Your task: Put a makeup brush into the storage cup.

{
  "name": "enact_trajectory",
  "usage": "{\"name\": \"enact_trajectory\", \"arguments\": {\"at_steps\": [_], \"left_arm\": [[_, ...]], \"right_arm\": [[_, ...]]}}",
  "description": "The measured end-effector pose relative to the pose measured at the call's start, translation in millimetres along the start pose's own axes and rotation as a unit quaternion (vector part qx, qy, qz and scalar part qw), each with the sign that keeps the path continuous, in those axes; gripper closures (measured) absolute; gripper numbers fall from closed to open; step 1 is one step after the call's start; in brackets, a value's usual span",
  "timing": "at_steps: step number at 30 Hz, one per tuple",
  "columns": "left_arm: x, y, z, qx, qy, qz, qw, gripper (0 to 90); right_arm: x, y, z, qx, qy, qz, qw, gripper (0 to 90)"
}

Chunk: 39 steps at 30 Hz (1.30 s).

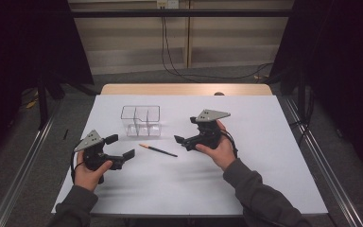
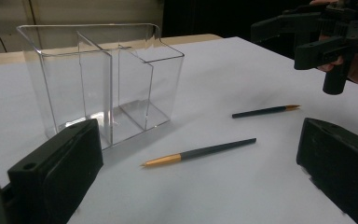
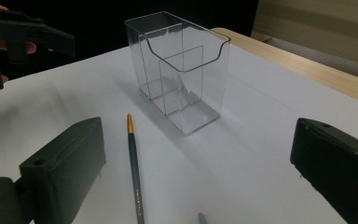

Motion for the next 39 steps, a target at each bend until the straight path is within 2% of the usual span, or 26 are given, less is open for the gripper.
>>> {"name": "enact_trajectory", "arguments": {"at_steps": [6, 11, 26, 36, 39], "left_arm": [[-0.7, -0.6, 0.9, 0.000, 0.000, 0.000, 1.0000, 0.0], [-1.0, -0.3, 1.0, 0.001, 0.001, 0.001, 1.0000, 0.0], [-2.3, 0.6, 1.3, 0.001, 0.000, 0.001, 1.0000, 0.0], [-2.3, 0.9, 1.7, -0.003, -0.002, 0.000, 1.0000, 0.0], [-2.0, 0.7, 1.4, -0.001, 0.000, -0.001, 1.0000, 0.0]], "right_arm": [[-4.1, -10.0, -3.2, 0.007, -0.008, -0.012, 0.9999, 2.7], [-7.8, -17.5, -6.3, 0.009, -0.003, -0.015, 0.9999, 2.8], [-7.8, -32.3, -7.2, 0.027, -0.019, -0.020, 0.9993, 2.8], [-11.9, -41.4, -6.8, 0.024, -0.018, -0.023, 0.9993, 2.9], [-14.5, -45.5, -8.0, 0.014, -0.013, -0.025, 0.9995, 2.7]]}}
Point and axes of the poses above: each handheld gripper's, and its own axes: y roughly backward along the jaws, z roughly out of its underside, x roughly to its right, the point moved 1 cm from there along -y, roughly forward along the jaws, and after that the axes turned 15 degrees about -y, right-handed, at the moved point
